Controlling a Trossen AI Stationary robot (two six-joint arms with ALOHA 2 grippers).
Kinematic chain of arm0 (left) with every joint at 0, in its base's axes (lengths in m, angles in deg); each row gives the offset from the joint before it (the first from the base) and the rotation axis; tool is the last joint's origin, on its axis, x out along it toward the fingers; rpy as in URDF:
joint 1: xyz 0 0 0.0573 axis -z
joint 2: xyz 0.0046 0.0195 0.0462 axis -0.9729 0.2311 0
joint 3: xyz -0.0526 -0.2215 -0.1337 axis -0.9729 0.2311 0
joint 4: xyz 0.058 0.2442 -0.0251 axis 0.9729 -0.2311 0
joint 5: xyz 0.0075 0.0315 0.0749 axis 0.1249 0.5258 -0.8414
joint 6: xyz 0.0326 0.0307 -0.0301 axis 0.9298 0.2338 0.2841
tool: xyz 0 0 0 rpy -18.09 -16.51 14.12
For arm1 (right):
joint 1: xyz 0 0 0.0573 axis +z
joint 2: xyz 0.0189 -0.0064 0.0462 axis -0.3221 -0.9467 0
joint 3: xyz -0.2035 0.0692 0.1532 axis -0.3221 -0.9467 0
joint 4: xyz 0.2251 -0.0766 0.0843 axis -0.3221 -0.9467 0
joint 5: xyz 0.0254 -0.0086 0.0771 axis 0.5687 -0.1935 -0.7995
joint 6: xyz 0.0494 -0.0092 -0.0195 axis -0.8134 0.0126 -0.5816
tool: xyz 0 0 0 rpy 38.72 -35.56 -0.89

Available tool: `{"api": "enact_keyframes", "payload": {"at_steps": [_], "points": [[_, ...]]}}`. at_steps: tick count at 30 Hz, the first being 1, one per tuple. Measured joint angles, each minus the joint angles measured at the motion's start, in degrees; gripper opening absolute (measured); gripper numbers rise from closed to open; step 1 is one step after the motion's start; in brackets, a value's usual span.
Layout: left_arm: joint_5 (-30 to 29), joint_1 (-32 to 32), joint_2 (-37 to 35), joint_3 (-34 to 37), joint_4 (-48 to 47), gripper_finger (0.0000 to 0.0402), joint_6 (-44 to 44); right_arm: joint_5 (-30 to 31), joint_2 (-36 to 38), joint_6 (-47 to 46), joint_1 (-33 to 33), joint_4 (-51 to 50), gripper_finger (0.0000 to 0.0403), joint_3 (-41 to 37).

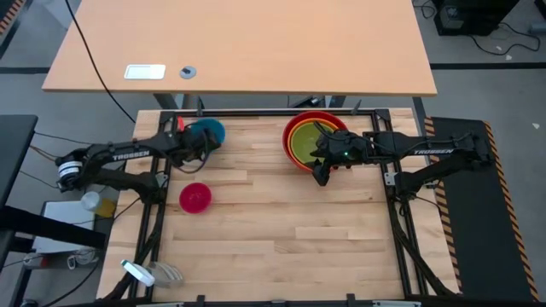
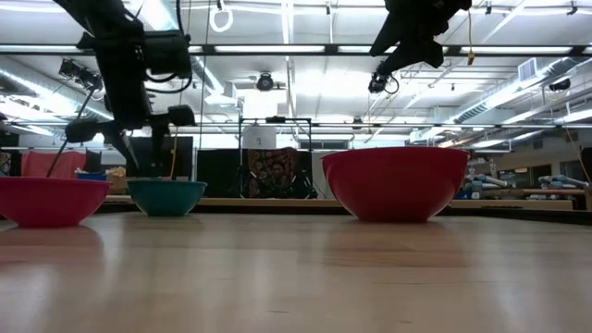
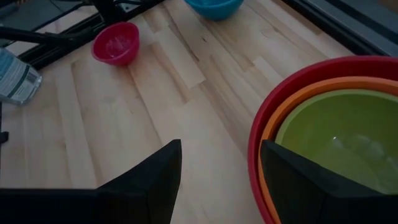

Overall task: Nest bowls inside each other
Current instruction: Stack the blue bowl on top of the green bowl

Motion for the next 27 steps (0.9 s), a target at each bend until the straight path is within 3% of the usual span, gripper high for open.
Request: {"api": "enact_keyframes", "payload": {"at_steps": [5,11,22,25,27], "points": [[-5.57,2.96,-0.74,0.25,-6.21,0.0153,-11.87,0.0,0.0,0.2,0.0,0.0,0.0224,0.0],[-6.52,1.53,-0.76,0.25,-8.02,0.0153,-16.33,0.0,0.0,0.2,0.0,0.0,0.0224,0.0],[-6.81,-5.41,-0.48,0.53,-4.6,0.0153,-11.96,-0.02,0.0,0.18,0.0,0.84,0.0224,0.0],[-2.22,-7.75,-0.45,3.89,5.21,0.0153,-6.89,-0.01,0.0,0.18,0.0,2.29,0.0224,0.0],[0.29,-8.55,-0.45,6.15,6.91,0.0153,-7.15,-0.02,0.0,0.18,0.07,3.02,0.0224,0.02]]}}
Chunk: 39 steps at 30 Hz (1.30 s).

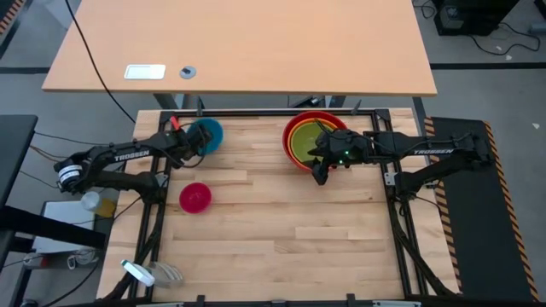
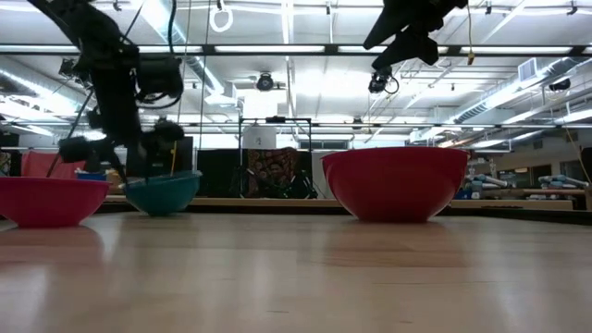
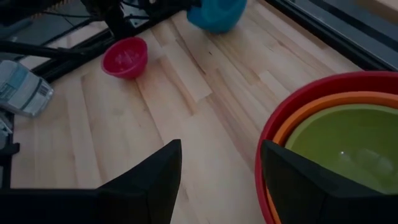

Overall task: Nest bowls inside each other
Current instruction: Stack the blue bowl on top of the green bowl

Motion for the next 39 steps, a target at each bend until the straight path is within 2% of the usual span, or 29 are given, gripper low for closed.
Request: {"api": "enact_keyframes", "payload": {"at_steps": [5,10,21,24,28,32,36,39], "points": [[0.28,0.66,-0.09,1.73,0.06,0.0153,-3.16,0.0,0.0,-0.42,0.77,0.0,0.0224,0.0],[-0.83,1.04,-0.17,-0.09,5.14,0.0153,6.38,0.14,0.0,-0.44,0.9,0.0,0.0224,0.0],[1.35,1.04,-0.81,-0.08,2.68,0.0153,14.29,0.33,0.0,-0.5,0.9,0.0,0.0224,0.0],[-1.02,3.72,-2.8,-1.27,-1.55,0.0153,10.74,0.31,0.0,-1.04,0.9,0.0,0.0224,0.0],[-5.63,7.81,-5.25,-3.24,-11.7,0.0153,2.54,0.24,0.0,-1.04,0.9,0.01,0.0224,0.0],[-5.94,10.06,-5.75,-3.27,-18.87,0.0153,-3.27,0.07,0.0,-0.12,0.9,0.72,0.0224,0.0],[-5.2,10.29,-5.69,-2.88,-19.84,0.0153,-4.72,-1.14,0.0,0.63,0.9,0.7,0.0224,0.0],[-3.44,8.25,-5.7,-1.77,-16.94,0.0153,-2.19,-1.42,0.0,0.61,0.9,0.72,0.0224,0.0]]}}
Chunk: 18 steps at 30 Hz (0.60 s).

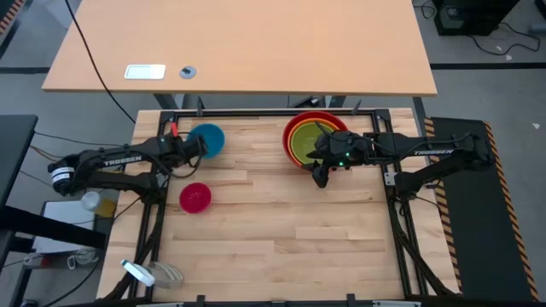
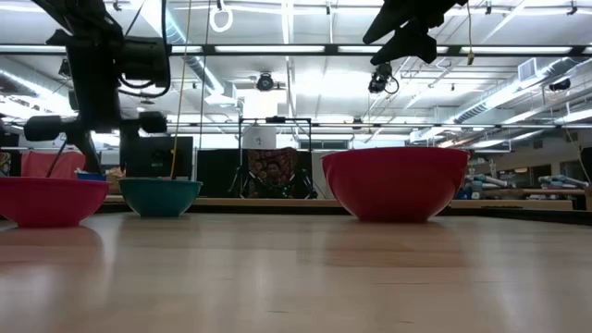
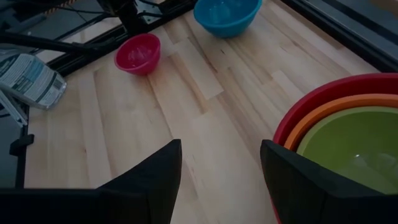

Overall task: Nest bowls inside each other
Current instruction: Stack the blue bowl on top of the green bowl

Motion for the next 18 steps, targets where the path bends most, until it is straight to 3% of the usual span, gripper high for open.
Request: {"api": "enact_keyframes", "payload": {"at_steps": [3,11,18], "points": [[3.18,-3.17,0.04,1.91,3.75,0.0153,3.31,-0.08,0.0,-0.13,0.0,0.02,0.0224,0.0],[4.51,-8.48,0.04,2.36,10.56,0.0153,9.67,-0.28,0.0,-1.49,0.67,0.02,0.0224,0.0],[5.35,-9.0,0.16,2.36,13.13,0.0155,10.75,0.86,0.0,-2.56,0.76,0.04,0.0224,0.0]]}}
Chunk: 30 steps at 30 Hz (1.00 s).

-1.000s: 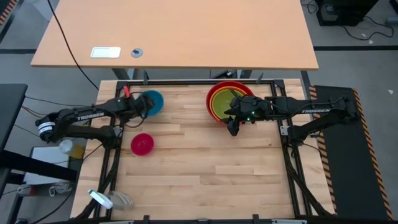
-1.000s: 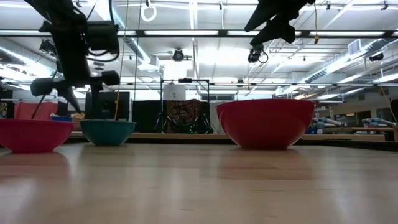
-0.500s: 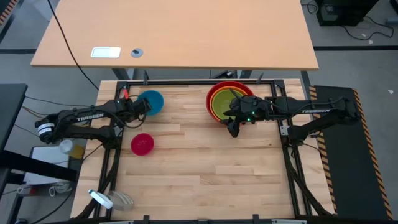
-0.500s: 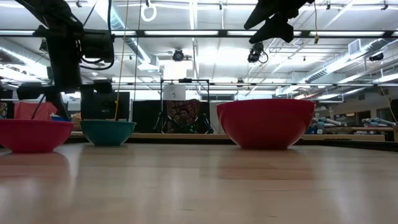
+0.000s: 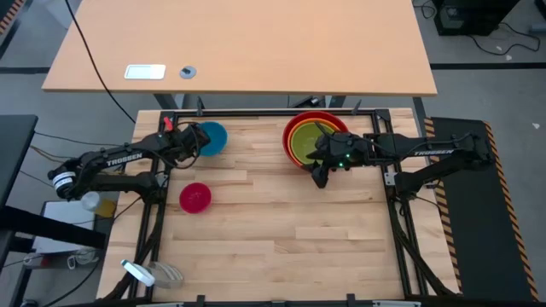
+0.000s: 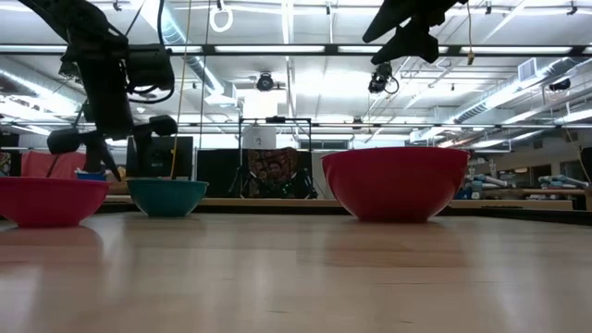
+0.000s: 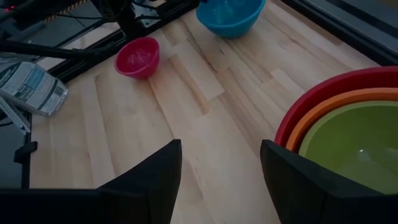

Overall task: Nest bowls inside each other
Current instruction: Stack the blue bowl on top of the green bowl

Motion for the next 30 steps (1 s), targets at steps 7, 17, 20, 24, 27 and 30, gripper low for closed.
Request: {"api": "enact_keyframes", "payload": {"at_steps": [7,17,20,24,27,30], "points": [[-1.03,-0.92,0.79,0.0,-0.81,0.0201,-0.93,0.19,0.0,-0.02,0.0,0.04,0.0224,0.0],[6.83,-6.05,7.25,0.0,6.8,0.0205,7.81,1.07,0.0,-0.46,0.0,0.07,0.0224,0.0],[7.96,-6.1,8.81,0.0,7.13,0.0182,8.04,1.07,0.0,-0.59,0.0,0.04,0.0224,0.0],[8.82,-5.63,9.46,0.0,7.17,0.0128,9.5,1.07,0.0,-0.66,0.0,0.04,0.0224,0.0],[8.8,-4.93,9.42,0.0,7.24,0.0073,10.43,1.09,0.0,-0.66,0.0,0.02,0.0224,0.0],[8.82,-4.08,9.14,-0.17,8.2,0.0019,11.78,1.13,0.0,-0.66,0.0,-0.05,0.0224,0.0]]}}
